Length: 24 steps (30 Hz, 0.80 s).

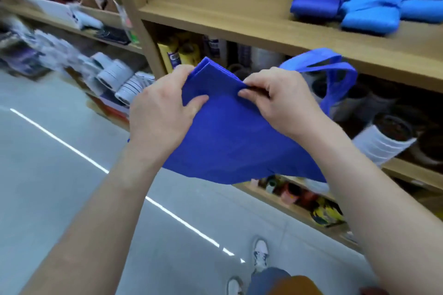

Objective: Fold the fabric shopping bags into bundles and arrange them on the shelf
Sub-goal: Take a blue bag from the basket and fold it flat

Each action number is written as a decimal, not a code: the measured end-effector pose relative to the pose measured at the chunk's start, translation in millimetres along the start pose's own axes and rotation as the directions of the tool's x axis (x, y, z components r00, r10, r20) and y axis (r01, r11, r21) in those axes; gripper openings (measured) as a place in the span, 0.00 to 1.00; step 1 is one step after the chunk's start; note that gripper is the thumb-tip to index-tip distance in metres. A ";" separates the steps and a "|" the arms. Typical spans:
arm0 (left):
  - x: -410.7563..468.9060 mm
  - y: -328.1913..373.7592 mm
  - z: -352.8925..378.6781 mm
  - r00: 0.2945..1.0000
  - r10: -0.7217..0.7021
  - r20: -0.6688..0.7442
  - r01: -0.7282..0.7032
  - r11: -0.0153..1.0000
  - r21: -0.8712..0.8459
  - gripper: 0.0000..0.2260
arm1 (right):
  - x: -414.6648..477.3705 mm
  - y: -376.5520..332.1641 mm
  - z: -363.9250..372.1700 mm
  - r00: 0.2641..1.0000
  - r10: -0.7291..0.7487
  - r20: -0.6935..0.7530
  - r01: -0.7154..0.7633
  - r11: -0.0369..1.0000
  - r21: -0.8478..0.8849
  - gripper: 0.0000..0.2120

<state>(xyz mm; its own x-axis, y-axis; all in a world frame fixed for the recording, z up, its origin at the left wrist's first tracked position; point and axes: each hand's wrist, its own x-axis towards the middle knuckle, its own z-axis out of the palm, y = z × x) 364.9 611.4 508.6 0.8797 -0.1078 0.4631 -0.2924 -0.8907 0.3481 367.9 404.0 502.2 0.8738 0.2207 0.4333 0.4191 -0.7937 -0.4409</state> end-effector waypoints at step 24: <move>330.7 -123.0 44.5 0.895 -0.408 -0.180 0.106 0.587 -0.802 0.06 | 197.9 100.1 -35.0 0.914 0.383 -0.137 -0.390 0.920 -0.027 0.22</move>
<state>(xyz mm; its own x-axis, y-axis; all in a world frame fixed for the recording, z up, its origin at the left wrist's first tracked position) 708.5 665.7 582.7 0.8391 0.3467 0.4191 -0.3789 -0.1801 0.9077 574.1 348.4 571.4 0.9250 -0.1800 0.3346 0.0384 -0.8319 -0.5536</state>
